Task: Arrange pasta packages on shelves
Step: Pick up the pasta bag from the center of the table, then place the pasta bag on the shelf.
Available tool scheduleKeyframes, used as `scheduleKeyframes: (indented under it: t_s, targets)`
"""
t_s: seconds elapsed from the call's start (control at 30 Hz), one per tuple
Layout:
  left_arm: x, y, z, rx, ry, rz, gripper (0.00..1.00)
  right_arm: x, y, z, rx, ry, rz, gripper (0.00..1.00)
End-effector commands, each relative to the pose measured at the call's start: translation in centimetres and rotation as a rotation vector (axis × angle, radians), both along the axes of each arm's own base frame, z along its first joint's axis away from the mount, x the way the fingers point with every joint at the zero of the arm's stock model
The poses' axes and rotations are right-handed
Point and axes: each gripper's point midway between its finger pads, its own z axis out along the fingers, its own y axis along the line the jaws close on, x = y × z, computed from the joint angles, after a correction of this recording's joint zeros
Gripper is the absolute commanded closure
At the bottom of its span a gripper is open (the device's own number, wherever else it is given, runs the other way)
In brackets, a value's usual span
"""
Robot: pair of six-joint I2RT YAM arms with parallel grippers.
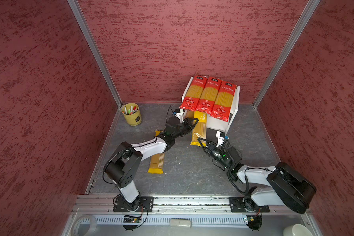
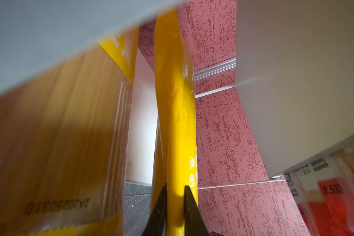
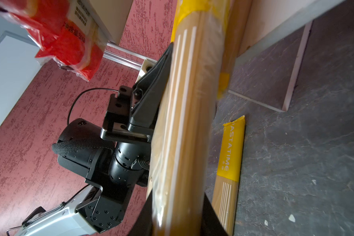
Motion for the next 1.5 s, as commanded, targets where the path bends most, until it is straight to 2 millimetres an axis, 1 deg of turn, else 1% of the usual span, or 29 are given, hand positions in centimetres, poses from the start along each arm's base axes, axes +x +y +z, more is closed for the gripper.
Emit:
scheduleKeyframes:
  t_s: [0.0,0.13,0.27,0.3,0.33,0.37,0.5,0.67,0.7,0.77,0.83,0.9,1.0,1.07,1.1,1.17,1.27,1.3,1.37,1.4,1.47]
  targets:
    - [-1.2,-0.7,5.7,-0.05,-0.14,-0.059,0.77,0.0,-1.0,4.7,0.091,-0.129,-0.049,0.87]
    - [-1.9,-0.3,5.3,-0.009,-0.138,-0.06,0.61,0.6,-1.1,5.6,0.079,-0.141,-0.078,0.95]
    - [-2.7,0.4,5.5,0.027,-0.15,-0.064,0.44,1.1,-1.5,6.6,0.071,-0.164,-0.119,1.0]
    - [-2.9,0.7,5.5,0.037,-0.151,-0.059,0.42,1.3,-1.6,6.9,0.066,-0.167,-0.132,1.0]
    - [-3.2,1.2,4.9,0.062,-0.133,-0.053,0.39,1.5,-1.7,7.2,0.059,-0.169,-0.145,1.0]
    - [-3.3,1.8,4.7,0.075,-0.13,-0.045,0.38,1.7,-1.7,7.4,0.05,-0.166,-0.153,1.0]
    - [-3.9,4.1,3.9,0.108,-0.117,-0.016,0.36,2.3,-2.3,7.7,0.032,-0.162,-0.193,1.0]
    - [-4.9,7.3,2.5,0.169,-0.107,0.037,0.36,3.7,-2.4,8.3,0.017,-0.155,-0.23,1.0]
    - [-5.1,7.8,2.2,0.184,-0.107,0.048,0.36,4.1,-2.4,8.1,0.006,-0.145,-0.238,1.0]
    - [-5.4,9.1,1.5,0.213,-0.096,0.079,0.36,5.4,-2.8,7.1,-0.023,-0.089,-0.27,1.0]
    - [-5.8,10.0,1.1,0.225,-0.094,0.098,0.35,6.3,-2.8,6.9,-0.029,-0.069,-0.27,1.0]
    - [-6.1,10.6,0.7,0.244,-0.095,0.112,0.35,7.1,-2.4,7.3,-0.043,-0.071,-0.264,1.0]
    - [-6.6,10.9,-0.2,0.247,-0.076,0.117,0.35,8.4,-2.0,7.4,-0.073,-0.077,-0.27,1.0]
    - [-6.9,10.9,-0.4,0.234,-0.072,0.116,0.35,9.3,-2.1,6.7,-0.105,-0.063,-0.278,0.95]
    - [-7.0,10.8,-0.6,0.236,-0.069,0.116,0.35,9.6,-2.2,6.0,-0.114,-0.042,-0.271,0.89]
    - [-7.2,10.8,-0.7,0.238,-0.071,0.113,0.35,9.4,-2.4,4.7,-0.107,-0.013,-0.252,0.74]
    - [-7.5,11.0,-1.2,0.249,-0.07,0.116,0.35,8.4,-2.6,2.4,-0.097,0.045,-0.224,0.59]
    - [-7.5,11.1,-1.3,0.251,-0.07,0.118,0.35,8.0,-2.6,1.9,-0.089,0.06,-0.208,0.57]
    - [-7.5,11.0,-1.7,0.256,-0.065,0.116,0.35,7.2,-2.8,1.0,-0.069,0.088,-0.194,0.55]
    - [-7.5,11.0,-1.9,0.257,-0.062,0.113,0.35,6.8,-3.0,0.8,-0.061,0.094,-0.193,0.56]
    - [-7.4,10.8,-2.2,0.256,-0.056,0.11,0.35,6.5,-3.3,0.4,-0.066,0.098,-0.199,0.61]
